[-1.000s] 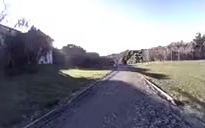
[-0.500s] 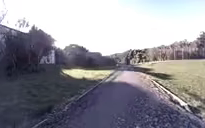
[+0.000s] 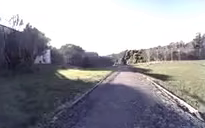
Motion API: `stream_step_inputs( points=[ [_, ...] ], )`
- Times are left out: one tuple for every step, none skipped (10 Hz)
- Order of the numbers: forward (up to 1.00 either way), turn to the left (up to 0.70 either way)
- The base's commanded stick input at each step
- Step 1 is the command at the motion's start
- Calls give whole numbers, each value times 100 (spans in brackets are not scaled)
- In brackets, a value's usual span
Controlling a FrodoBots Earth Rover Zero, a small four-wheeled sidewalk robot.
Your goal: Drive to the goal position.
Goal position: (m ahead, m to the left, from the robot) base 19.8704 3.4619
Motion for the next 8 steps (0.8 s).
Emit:
stream_step_inputs(
  points=[
    [50,0],
    [50,0],
    [50,0],
    [50,0],
    [50,0],
    [50,0],
    [50,0],
    [50,0]
  ],
)
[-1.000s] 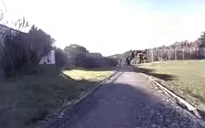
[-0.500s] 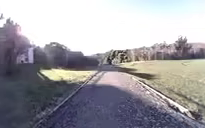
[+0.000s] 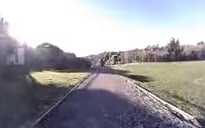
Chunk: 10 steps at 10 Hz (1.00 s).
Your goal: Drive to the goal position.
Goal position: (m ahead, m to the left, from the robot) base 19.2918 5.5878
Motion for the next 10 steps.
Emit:
stream_step_inputs(
  points=[
    [50,0],
    [50,0],
    [50,0],
    [50,0],
    [50,0],
    [50,0],
    [50,-9],
    [50,-23],
    [50,-17],
    [50,0]
  ],
)
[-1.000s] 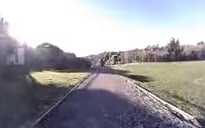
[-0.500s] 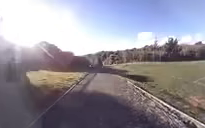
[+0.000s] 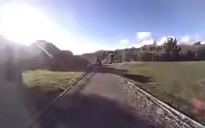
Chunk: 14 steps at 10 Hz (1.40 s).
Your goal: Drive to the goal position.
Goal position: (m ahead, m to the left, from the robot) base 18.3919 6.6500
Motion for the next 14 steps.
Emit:
stream_step_inputs(
  points=[
    [50,0],
    [50,0],
    [50,0],
    [50,0],
    [50,0],
    [50,0],
    [50,0],
    [50,0],
    [50,0],
    [50,0],
    [50,0],
    [50,0],
    [50,0],
    [50,0]
  ],
)
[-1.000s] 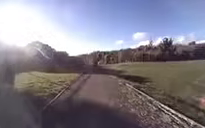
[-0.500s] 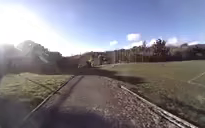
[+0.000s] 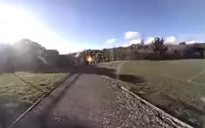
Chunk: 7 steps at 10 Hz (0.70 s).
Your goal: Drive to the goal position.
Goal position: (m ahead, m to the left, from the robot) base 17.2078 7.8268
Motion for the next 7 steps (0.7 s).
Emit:
stream_step_inputs(
  points=[
    [50,0],
    [50,0],
    [50,0],
    [50,0],
    [50,0],
    [50,0],
    [50,0]
  ],
)
